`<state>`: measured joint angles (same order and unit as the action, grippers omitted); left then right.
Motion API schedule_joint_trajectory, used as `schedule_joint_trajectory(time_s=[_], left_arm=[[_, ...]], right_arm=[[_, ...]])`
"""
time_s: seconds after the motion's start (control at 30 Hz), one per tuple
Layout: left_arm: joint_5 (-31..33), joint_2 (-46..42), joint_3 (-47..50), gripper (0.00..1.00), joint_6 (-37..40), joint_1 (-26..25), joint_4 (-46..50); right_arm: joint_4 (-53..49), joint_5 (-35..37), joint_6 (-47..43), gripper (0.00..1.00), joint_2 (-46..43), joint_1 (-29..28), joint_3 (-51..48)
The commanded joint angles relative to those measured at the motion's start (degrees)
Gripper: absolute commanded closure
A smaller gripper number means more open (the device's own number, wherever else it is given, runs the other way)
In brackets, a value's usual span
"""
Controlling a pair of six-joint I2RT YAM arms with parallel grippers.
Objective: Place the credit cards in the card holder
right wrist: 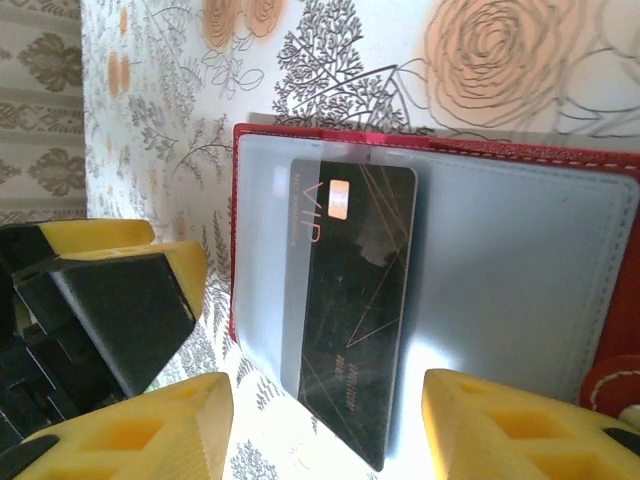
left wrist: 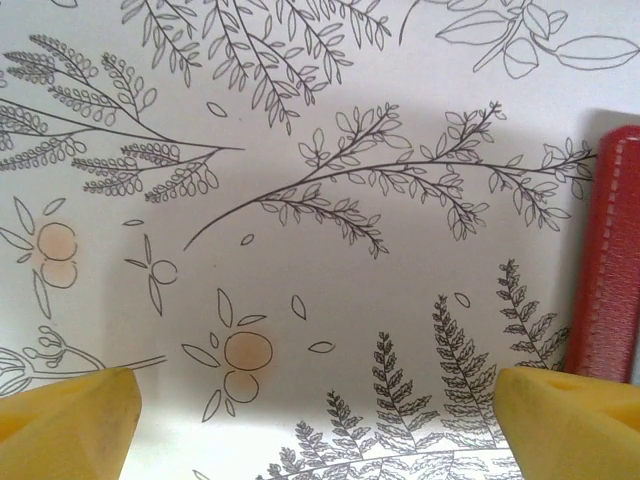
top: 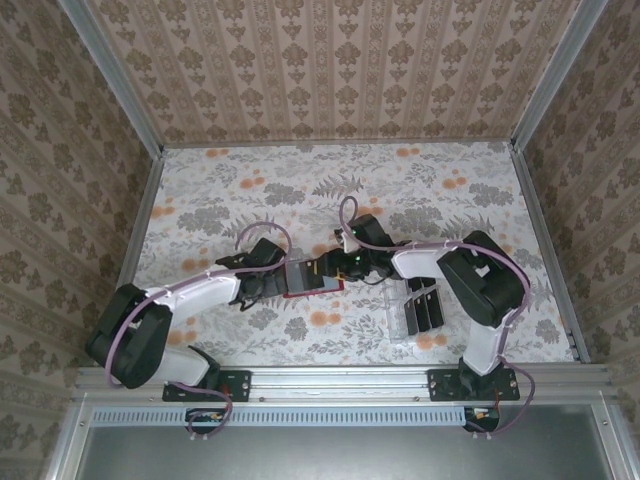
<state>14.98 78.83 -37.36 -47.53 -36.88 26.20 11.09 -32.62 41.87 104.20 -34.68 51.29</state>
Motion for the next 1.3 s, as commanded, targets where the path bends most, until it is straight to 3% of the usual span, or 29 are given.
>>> schedule_joint_trajectory(time_s=[0.0,0.17,0.37,0.5,1.27], left_arm=[[-0.33,-2.15,0.71,0.0,2.3,1.16,1.14],[-1.49,-2.98,0.85,0.0,3.7,2.86,0.29],[-2.0,-1.94,-0.25,0.0,5.35,3.46,-0.19],[-1.97,-0.26,-1.59,0.0,6.11,3.57,0.01],[-3.29,6.71,-4.0,0.0,6.39,3.57,-1.74]], right_arm=[[-9.1,4.26,-2.59,0.46,-4.18,0.14,1.29],[-22.11,12.26,-5.71,0.51,-5.53,-0.69,6.41],[-29.36,17.96,-7.48,0.82,-2.37,-1.77,11.3],[-30.5,19.2,-7.92,0.91,0.01,-3.1,13.75],[-29.37,16.16,-6.66,0.94,8.07,-6.94,20.52]])
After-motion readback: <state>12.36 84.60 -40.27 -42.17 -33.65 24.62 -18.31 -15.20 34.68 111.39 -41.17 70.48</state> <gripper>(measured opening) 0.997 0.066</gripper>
